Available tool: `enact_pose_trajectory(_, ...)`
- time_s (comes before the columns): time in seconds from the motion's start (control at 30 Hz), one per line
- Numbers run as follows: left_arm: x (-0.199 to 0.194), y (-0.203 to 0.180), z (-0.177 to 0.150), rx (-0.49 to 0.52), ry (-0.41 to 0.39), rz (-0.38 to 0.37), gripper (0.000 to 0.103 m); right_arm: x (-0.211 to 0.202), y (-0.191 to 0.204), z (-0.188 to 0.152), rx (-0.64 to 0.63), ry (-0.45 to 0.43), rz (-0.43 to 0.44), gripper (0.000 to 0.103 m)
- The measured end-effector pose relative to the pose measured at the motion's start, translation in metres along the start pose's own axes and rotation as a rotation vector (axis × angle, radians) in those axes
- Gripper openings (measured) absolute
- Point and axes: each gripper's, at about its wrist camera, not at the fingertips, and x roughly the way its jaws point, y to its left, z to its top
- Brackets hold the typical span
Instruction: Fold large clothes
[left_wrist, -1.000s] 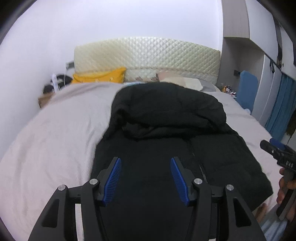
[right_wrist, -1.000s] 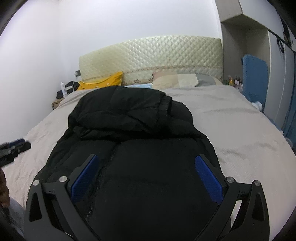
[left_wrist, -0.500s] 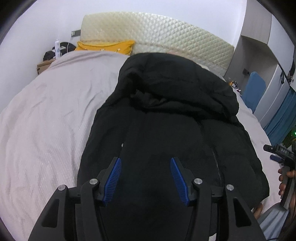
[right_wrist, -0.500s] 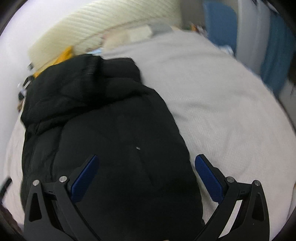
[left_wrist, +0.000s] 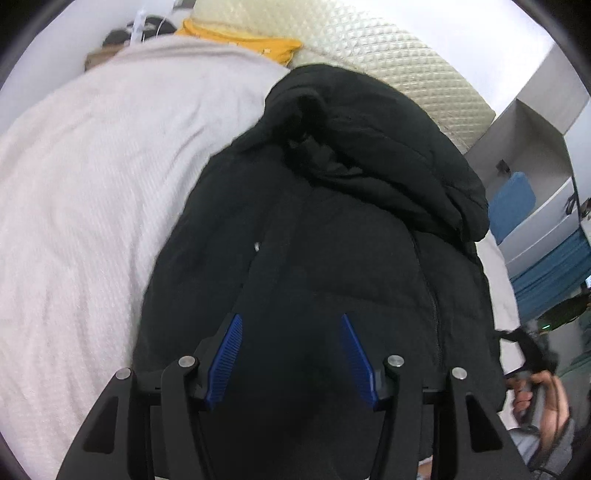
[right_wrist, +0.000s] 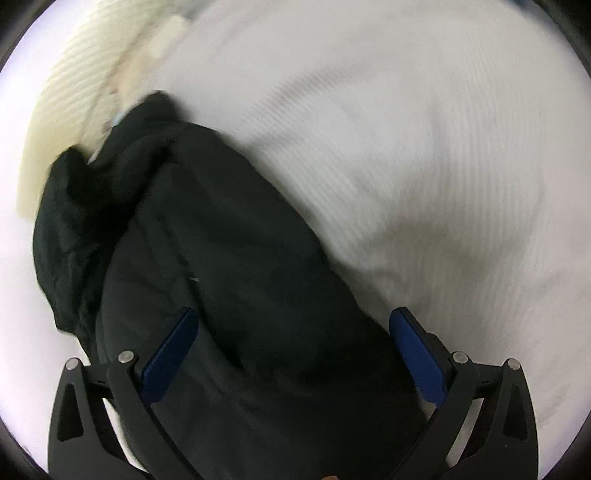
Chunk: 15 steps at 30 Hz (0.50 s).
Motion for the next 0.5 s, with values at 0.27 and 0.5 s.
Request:
enact_pose_trajectory(0.27, 0.006, 0.009, -0.001, -0.073, 0.033, -0.030, 0.055, 0.012, 0.006, -0.008, 0.001, 0.085, 0.126, 0.103)
enact_pose_trajectory(0.5, 0.004, 0.060, 0.000, -0.324, 0.057, -0.102, 0.070, -0.017, 0.053, -0.033, -0.221, 0.047, 0.308, 0.089)
